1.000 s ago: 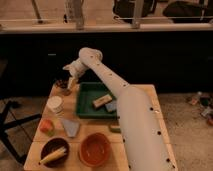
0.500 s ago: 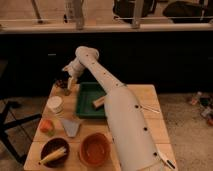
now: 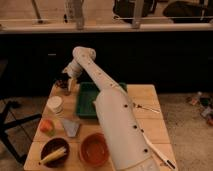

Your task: Place grapes in paper cup

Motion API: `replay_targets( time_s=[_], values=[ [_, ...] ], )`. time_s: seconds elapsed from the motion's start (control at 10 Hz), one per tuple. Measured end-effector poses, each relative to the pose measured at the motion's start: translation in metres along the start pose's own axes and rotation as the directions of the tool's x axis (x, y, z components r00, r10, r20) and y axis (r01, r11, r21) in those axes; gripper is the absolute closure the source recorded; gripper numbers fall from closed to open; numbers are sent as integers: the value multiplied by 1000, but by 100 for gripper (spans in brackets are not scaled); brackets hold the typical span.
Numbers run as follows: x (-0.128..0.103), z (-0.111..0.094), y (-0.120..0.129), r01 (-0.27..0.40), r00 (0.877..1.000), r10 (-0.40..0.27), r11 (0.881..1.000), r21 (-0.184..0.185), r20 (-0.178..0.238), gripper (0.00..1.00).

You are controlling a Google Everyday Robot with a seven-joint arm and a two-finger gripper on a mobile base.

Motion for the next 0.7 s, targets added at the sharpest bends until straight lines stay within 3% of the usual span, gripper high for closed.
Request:
replay_targets(
  time_s=[0.7],
  values=[
    [28, 3, 8, -54, 998, 54, 999, 1, -13, 20]
  ],
)
